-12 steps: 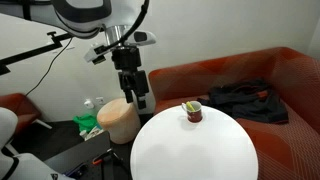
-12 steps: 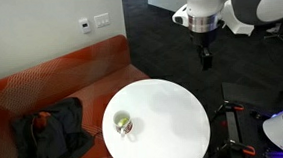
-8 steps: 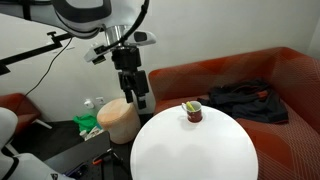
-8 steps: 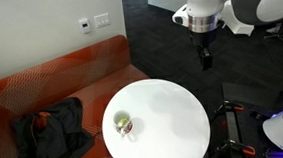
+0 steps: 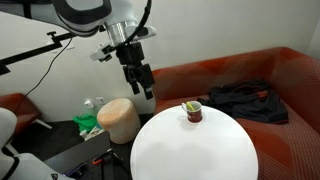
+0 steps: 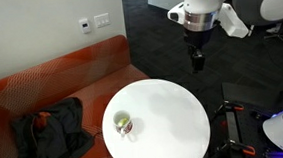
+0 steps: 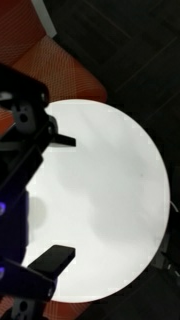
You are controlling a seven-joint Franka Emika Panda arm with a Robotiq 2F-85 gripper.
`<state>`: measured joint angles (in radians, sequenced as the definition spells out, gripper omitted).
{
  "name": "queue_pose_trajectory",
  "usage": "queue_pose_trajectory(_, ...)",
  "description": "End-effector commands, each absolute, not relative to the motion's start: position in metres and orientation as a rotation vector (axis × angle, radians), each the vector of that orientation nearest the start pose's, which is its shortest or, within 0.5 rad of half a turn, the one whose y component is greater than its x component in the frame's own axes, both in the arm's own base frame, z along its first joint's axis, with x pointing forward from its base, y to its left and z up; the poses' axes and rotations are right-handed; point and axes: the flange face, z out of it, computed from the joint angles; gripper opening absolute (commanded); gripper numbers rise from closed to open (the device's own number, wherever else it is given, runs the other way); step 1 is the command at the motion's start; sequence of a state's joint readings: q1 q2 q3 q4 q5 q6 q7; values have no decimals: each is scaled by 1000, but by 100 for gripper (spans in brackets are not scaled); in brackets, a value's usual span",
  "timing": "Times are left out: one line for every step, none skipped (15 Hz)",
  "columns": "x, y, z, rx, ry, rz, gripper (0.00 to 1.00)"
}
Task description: Pick up the yellow pen from the red mug cup and put it on the table.
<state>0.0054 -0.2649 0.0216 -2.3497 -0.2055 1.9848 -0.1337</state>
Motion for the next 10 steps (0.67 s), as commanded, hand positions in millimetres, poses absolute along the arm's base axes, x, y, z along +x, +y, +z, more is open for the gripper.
queue_pose_trajectory(473,17,436,-3226,-454,-33,100)
queue_pose_trajectory(480,22,437,-3208,-465,-94,100)
queue_pose_trajectory(489,26,437,-3177,-482,-176,100)
queue_pose_trajectory(496,29,437,-3153,-499,-241,100)
queue_pose_trajectory(504,32,436,-3122,-542,-317,100)
queue_pose_trajectory(511,33,434,-3090,-591,-387,100)
queue_pose_trajectory(518,34,431,-3055,-639,-449,100)
queue_pose_trajectory(524,32,429,-3023,-694,-513,100)
queue_pose_trajectory(530,31,426,-2983,-749,-553,100)
queue_pose_trajectory(535,31,423,-2943,-810,-586,100)
